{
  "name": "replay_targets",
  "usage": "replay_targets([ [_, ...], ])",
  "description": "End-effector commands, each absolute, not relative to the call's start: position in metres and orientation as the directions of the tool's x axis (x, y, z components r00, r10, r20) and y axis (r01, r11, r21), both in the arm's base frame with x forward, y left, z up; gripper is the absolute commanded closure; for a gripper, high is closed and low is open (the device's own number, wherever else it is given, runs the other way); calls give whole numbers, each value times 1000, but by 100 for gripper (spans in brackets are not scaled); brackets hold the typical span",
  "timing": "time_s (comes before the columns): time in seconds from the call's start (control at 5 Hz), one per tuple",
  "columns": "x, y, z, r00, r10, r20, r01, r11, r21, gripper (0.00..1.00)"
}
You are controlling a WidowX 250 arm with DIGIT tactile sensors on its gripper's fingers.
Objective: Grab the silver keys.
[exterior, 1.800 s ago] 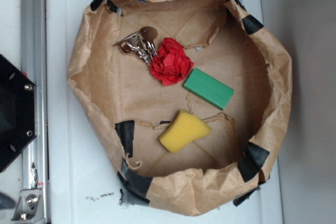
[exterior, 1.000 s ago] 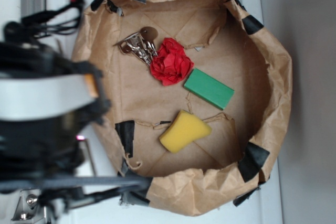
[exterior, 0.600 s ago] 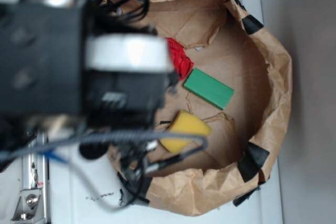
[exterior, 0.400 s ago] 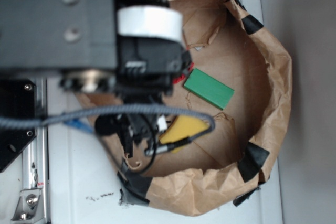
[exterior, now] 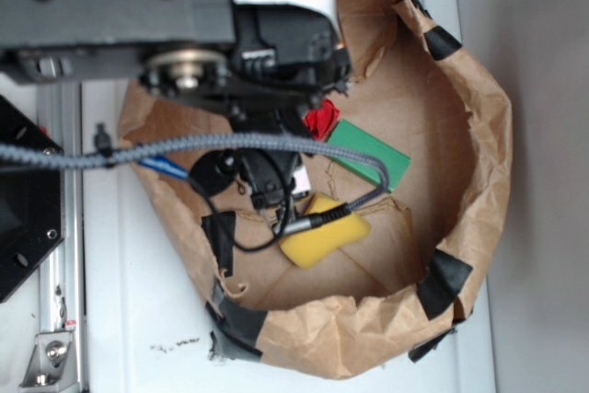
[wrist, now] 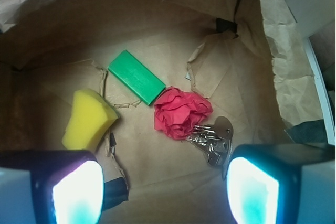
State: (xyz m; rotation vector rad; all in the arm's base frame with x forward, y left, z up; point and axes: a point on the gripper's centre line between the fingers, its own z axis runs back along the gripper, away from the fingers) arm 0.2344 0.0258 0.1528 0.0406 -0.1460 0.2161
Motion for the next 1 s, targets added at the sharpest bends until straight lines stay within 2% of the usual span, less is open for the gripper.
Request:
replay_targets([
  [0.0, 237, 33, 160, 957, 230, 174, -237, 971, 22, 0],
  [0.2, 237, 33, 160, 957, 230, 174, -237, 971, 22, 0],
  [0.4, 239, 35, 136, 959, 249, 138, -255, 966, 31, 0],
  [0.6, 248, 32, 113, 951, 284, 126, -293, 954, 63, 0],
  [0.8, 251, 35, 99, 920, 377, 108, -390, 910, 140, 0],
])
